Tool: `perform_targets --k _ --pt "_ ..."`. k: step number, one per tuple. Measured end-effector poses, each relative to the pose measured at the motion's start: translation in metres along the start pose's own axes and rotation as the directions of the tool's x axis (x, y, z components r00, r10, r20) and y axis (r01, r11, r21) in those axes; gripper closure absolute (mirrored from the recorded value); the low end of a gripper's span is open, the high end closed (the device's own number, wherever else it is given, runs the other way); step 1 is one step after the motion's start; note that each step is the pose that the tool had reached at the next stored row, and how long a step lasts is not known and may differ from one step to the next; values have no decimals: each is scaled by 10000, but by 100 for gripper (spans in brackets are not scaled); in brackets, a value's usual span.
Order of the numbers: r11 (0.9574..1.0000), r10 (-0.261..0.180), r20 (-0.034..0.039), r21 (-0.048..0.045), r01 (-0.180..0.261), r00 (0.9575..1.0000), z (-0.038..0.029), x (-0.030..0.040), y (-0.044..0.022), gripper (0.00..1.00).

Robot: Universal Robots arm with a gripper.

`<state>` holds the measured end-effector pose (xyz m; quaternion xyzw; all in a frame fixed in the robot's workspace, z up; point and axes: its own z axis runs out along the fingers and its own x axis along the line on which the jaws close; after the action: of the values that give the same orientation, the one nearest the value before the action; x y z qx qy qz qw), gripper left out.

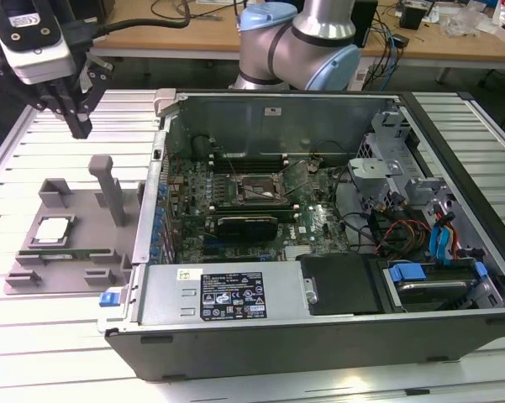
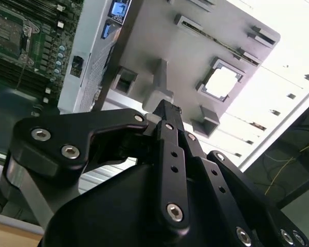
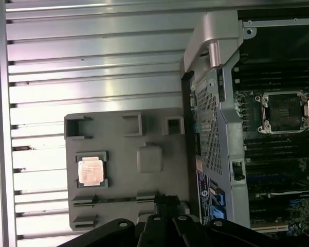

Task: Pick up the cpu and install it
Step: 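Reach for the cpu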

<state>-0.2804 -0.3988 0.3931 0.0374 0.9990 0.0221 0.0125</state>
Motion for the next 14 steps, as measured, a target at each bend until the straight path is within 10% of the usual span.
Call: perform_targets --k 5,14 --pt "10000 0 1 0 0 10000 20 217 -18 89" --pt "10000 0 0 0 0 10000 38 351 -28 89"
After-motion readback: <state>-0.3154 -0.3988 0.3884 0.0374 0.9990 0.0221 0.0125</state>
